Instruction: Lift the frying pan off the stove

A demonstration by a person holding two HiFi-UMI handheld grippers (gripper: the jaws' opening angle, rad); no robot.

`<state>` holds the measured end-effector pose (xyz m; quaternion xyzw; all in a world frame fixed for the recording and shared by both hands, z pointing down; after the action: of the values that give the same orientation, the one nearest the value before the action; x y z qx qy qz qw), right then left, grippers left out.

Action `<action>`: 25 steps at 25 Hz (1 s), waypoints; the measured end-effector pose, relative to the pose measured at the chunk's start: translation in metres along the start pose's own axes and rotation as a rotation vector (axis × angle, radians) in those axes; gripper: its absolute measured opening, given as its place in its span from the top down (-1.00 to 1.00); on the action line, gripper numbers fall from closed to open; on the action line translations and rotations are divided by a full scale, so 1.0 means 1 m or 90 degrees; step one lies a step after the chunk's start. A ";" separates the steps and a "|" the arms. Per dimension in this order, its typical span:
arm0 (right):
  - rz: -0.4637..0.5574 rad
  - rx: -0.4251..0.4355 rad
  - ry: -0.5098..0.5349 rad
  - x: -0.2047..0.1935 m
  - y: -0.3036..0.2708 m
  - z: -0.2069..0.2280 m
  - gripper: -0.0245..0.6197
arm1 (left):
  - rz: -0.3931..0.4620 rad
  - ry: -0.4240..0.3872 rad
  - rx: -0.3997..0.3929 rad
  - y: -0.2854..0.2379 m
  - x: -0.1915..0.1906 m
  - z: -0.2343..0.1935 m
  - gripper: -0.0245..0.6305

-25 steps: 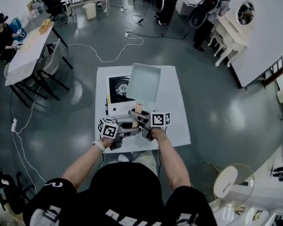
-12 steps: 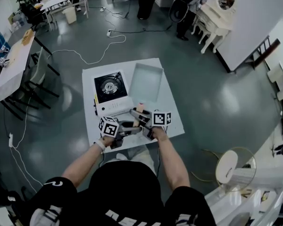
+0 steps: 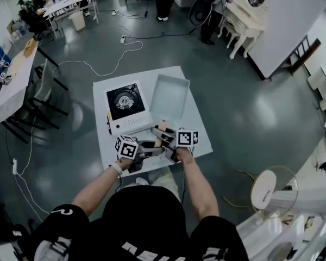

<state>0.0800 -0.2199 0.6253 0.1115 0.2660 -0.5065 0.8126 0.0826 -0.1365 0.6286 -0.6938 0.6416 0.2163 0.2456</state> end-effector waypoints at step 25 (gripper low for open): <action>-0.008 -0.006 0.007 -0.001 0.015 -0.001 0.35 | 0.005 -0.012 0.001 -0.011 -0.003 0.008 0.41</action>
<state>0.0922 -0.2119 0.6242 0.1086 0.2739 -0.5099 0.8082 0.0936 -0.1284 0.6245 -0.6890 0.6422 0.2234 0.2510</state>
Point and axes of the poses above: the fingertips, and each gripper's own axes: y backward along the fingers, z to its right, x out of its top, the point moved 2 cm from there along y, backward along the fingers, and after that the axes turned 1 degree about y, right-handed, at the moved point
